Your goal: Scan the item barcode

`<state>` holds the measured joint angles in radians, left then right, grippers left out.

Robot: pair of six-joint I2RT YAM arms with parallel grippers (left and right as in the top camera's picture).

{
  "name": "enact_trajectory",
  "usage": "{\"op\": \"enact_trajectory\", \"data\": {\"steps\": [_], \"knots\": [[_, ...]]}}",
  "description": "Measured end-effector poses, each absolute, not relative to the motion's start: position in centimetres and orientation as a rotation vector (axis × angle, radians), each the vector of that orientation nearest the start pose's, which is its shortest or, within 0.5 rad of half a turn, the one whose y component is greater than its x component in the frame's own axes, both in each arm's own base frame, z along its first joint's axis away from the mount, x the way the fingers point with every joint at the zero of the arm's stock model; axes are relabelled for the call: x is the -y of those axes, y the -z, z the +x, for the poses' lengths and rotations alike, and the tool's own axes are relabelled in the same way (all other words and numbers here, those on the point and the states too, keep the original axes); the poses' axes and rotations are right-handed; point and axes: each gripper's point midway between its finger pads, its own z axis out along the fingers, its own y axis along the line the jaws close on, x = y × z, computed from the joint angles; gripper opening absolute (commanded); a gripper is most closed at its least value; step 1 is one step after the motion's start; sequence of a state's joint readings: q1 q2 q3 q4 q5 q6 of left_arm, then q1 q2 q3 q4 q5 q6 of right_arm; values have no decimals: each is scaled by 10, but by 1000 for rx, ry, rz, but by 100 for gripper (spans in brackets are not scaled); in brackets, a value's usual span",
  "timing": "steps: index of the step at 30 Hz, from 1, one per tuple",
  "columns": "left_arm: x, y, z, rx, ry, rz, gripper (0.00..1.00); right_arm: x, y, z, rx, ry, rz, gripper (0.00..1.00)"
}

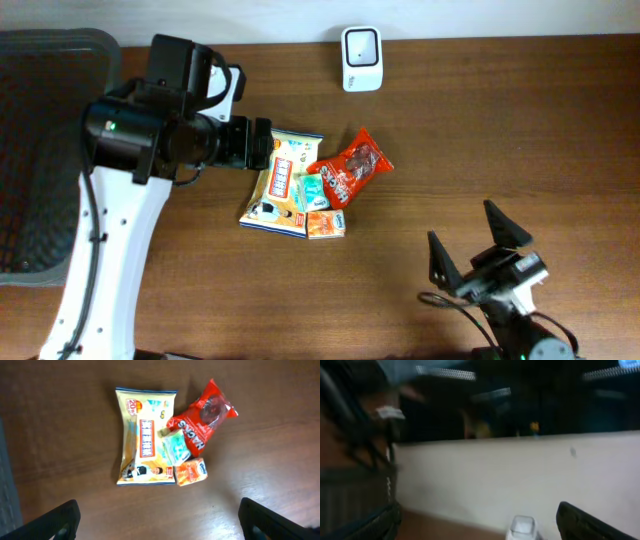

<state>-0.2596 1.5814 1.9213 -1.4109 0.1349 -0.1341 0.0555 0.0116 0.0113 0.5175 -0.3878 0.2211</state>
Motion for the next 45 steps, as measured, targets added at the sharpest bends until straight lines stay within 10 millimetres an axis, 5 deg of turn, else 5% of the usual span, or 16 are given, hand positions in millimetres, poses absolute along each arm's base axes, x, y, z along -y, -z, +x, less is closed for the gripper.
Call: {"op": "enact_trajectory", "data": {"steps": [4, 9, 14, 18, 19, 24, 27, 33, 37, 41, 45], "knots": [[119, -294, 336, -2671, 329, 228, 99, -69, -308, 202, -1116, -470, -194, 98], [122, -282, 345, -2700, 333, 229, 99, -67, -324, 232, -1597, -444, -146, 98], [124, -268, 350, -2742, 327, 230, 99, -100, -324, 299, -1922, -610, -278, 98], [124, -267, 349, -2750, 325, 230, 99, -118, -273, 349, -2073, -740, -312, 98], [124, -267, 349, -2751, 325, 230, 99, -120, -232, 370, -2181, -784, -274, 98], [121, -266, 349, -2753, 299, 224, 99, -114, -102, 415, -2480, -857, 78, 99], [120, -266, 350, -2754, 292, 223, 99, -117, -59, 427, -2526, -901, 164, 94], [120, -267, 351, -2749, 289, 223, 99, -130, -31, 430, -2555, -936, 194, 86], [120, -267, 351, -2749, 289, 223, 99, -153, -31, 426, -2558, -961, 127, 76], [120, -267, 351, -2749, 289, 223, 99, -155, -30, 430, -2541, -962, 118, 66], [120, -267, 351, -2748, 289, 223, 99, -163, -19, 434, -2530, -974, 100, 30]]}}
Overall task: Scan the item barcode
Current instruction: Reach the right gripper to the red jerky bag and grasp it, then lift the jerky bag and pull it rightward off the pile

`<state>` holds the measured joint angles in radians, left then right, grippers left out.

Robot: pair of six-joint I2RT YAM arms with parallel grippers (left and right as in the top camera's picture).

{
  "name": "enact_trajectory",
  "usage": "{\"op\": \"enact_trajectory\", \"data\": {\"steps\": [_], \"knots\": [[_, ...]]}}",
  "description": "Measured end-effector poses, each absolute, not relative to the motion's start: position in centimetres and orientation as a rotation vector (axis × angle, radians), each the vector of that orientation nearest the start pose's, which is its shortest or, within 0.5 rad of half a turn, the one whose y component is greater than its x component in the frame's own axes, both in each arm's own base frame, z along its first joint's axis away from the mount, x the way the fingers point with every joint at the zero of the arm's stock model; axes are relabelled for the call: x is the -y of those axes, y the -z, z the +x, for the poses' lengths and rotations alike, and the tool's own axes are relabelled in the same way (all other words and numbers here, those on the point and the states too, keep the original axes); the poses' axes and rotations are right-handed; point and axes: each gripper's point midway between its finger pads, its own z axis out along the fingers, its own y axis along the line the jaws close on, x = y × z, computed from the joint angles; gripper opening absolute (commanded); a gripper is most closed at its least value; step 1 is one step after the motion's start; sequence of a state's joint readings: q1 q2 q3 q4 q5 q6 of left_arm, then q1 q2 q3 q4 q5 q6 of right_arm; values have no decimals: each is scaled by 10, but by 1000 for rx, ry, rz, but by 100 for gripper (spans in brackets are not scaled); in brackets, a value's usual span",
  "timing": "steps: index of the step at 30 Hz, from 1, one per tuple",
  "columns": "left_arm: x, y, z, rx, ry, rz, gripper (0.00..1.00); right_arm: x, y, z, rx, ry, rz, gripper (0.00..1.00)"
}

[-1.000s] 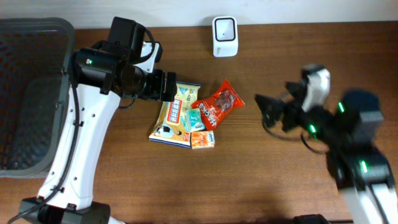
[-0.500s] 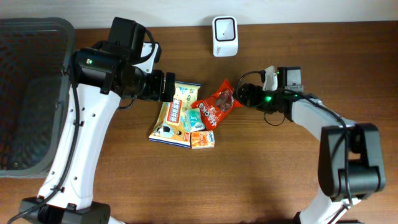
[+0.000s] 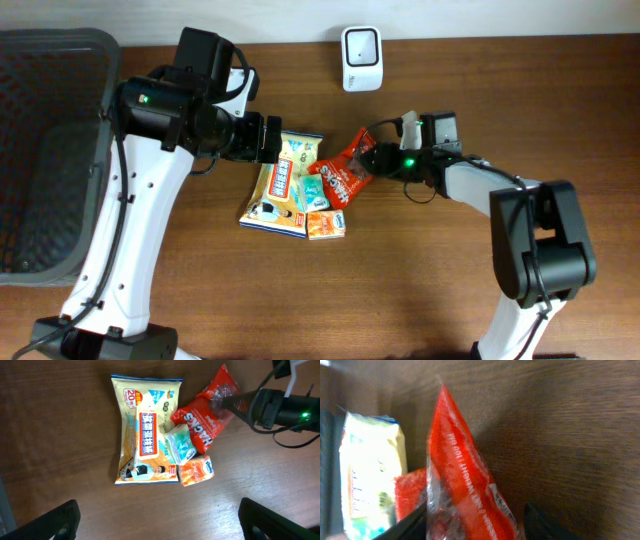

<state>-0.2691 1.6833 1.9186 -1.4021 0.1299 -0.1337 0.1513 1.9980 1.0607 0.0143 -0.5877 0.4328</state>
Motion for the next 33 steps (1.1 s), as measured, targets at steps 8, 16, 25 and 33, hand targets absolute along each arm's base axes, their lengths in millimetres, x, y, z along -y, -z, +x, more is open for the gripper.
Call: {"op": "enact_trajectory", "data": {"steps": [8, 16, 25, 33], "knots": [[119, -266, 351, -2748, 278, 221, 99, -175, -33, 436, -2526, -1025, 53, 4], [117, -266, 352, -2746, 268, 219, 99, -89, -102, 430, -2751, -88, 3, 4], [113, -266, 354, -2740, 226, 210, 99, -96, -108, 417, -2649, 589, -246, 4], [105, -265, 353, -2750, 170, 199, 99, -161, -70, 401, -2684, 508, -361, 27]]}}
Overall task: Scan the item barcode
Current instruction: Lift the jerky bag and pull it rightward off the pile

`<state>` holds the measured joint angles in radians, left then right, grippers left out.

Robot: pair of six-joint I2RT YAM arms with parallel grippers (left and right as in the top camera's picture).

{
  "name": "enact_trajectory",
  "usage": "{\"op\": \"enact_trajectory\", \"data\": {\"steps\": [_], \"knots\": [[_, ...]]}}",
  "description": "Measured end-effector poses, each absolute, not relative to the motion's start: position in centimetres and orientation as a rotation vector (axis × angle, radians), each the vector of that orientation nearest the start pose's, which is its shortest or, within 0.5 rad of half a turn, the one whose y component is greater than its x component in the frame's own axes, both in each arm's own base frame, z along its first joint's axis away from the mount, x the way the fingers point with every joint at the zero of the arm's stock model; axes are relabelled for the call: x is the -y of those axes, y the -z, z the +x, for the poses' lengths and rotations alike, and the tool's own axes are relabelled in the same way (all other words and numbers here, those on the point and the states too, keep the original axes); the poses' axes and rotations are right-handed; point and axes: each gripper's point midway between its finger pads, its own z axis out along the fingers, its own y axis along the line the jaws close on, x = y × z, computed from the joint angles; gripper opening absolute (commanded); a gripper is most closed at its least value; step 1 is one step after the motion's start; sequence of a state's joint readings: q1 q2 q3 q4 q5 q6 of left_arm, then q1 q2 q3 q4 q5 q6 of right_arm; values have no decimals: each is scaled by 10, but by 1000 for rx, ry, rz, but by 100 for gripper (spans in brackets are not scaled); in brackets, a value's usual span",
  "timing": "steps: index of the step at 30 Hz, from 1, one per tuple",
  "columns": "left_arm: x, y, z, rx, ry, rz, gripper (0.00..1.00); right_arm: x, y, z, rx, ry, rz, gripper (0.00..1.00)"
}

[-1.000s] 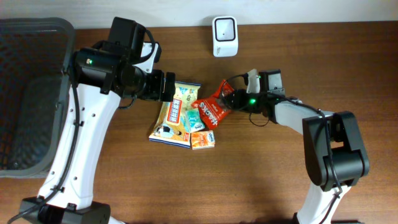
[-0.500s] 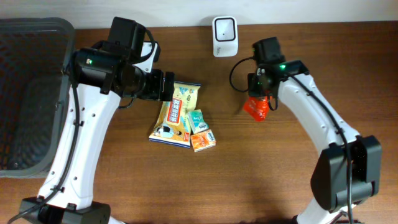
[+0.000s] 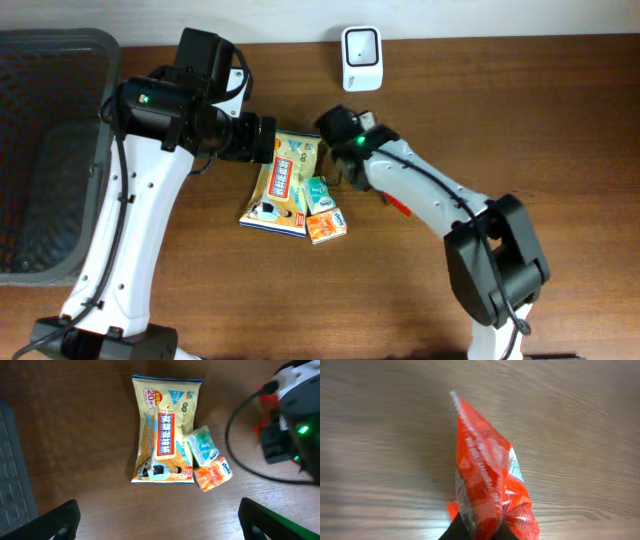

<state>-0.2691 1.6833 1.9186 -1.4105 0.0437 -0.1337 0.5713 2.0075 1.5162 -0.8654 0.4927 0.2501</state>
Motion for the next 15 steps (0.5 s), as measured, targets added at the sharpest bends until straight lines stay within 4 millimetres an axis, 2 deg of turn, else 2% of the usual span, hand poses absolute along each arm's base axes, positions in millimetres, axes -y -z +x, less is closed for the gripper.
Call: {"op": "enact_trajectory", "data": {"steps": [1, 6, 8, 11, 12, 13, 14, 15], "knots": [[105, -265, 353, -2750, 170, 199, 99, -168, -70, 400, -2686, 474, -364, 40], [105, -264, 352, -2756, 168, 199, 99, -222, -87, 400, -2725, 129, -352, 38], [105, -264, 352, -2757, 168, 199, 99, -232, -94, 395, -2765, 28, -355, 38], [105, -264, 352, -2758, 167, 199, 99, -233, -115, 391, -2809, -14, -350, 39], [105, -264, 352, -2757, 168, 199, 99, -229, -126, 393, -2818, -20, -335, 47], [105, -264, 352, -2757, 167, 199, 99, -220, -139, 396, -2827, -28, -303, 60], [105, -264, 352, -2758, 167, 199, 99, -213, -149, 401, -2826, -41, -267, 66], [105, -264, 352, -2757, 168, 199, 99, -202, -159, 409, -2821, -59, -220, 66]]}}
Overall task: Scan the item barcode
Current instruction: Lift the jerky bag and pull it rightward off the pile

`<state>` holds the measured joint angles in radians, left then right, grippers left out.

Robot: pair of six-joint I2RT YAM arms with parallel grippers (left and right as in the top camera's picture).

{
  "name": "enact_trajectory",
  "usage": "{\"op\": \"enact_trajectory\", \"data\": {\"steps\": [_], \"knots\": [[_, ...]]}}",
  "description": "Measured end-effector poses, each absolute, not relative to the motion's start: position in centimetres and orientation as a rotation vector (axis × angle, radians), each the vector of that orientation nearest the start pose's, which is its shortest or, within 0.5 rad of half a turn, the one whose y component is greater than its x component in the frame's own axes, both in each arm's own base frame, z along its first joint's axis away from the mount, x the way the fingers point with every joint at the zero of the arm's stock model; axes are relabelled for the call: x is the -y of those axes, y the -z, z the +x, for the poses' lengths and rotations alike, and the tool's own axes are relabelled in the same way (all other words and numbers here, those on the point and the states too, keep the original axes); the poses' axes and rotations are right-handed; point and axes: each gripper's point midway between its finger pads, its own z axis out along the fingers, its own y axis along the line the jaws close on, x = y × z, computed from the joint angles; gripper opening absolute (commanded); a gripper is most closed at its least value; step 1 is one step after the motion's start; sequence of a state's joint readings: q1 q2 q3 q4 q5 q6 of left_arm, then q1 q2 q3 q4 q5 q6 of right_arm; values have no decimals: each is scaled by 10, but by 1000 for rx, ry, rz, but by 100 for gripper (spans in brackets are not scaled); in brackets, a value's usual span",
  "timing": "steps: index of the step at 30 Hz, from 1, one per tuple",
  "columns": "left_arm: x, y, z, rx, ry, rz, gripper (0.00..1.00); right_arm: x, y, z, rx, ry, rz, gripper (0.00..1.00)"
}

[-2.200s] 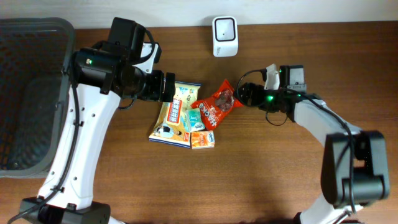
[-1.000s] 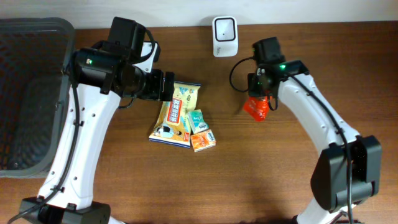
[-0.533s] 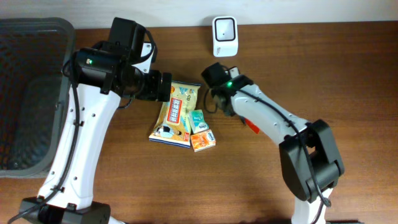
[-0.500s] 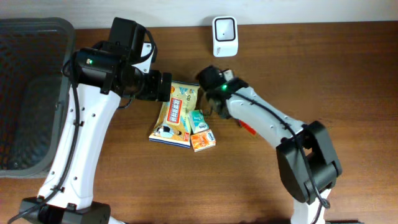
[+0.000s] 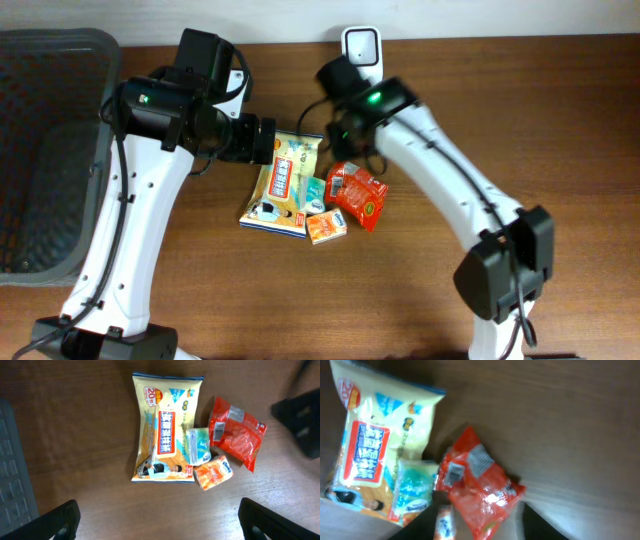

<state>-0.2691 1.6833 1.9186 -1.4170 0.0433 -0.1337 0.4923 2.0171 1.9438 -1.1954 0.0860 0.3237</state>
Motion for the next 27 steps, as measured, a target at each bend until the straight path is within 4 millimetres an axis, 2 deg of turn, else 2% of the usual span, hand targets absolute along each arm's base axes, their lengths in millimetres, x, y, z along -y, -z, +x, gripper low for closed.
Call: {"op": "enact_trajectory", "data": {"steps": [2, 3, 4, 6, 7, 10, 13, 17, 20, 23, 27], "knots": [[105, -264, 352, -2758, 168, 199, 99, -169, -168, 419, -2852, -106, -113, 47], [105, -264, 352, -2758, 168, 199, 99, -144, -165, 415, -2915, -140, -49, 27], [105, -264, 352, -2757, 168, 199, 99, -119, -162, 410, -2975, -189, 43, 22], [105, -264, 353, -2754, 169, 199, 99, -111, -151, 401, -3032, -266, 98, 6], [105, -264, 353, -2754, 169, 199, 99, -114, -140, 396, -3062, -308, 95, 4], [105, -265, 353, -2751, 169, 199, 99, -149, -98, 389, -3075, -520, 33, 4], [105, -264, 352, -2755, 169, 199, 99, -179, -67, 386, -3022, -723, -8, 4], [105, -264, 352, -2757, 168, 199, 99, -191, -32, 373, -2993, -894, 33, 4], [105, -264, 352, -2757, 168, 199, 99, -187, -24, 379, -2956, -953, 95, 4], [105, -264, 352, -2758, 168, 199, 99, -173, -17, 388, -2949, -920, 176, 4], [105, -264, 352, -2758, 168, 199, 99, -128, -11, 410, -2928, -766, 302, 4]]}}
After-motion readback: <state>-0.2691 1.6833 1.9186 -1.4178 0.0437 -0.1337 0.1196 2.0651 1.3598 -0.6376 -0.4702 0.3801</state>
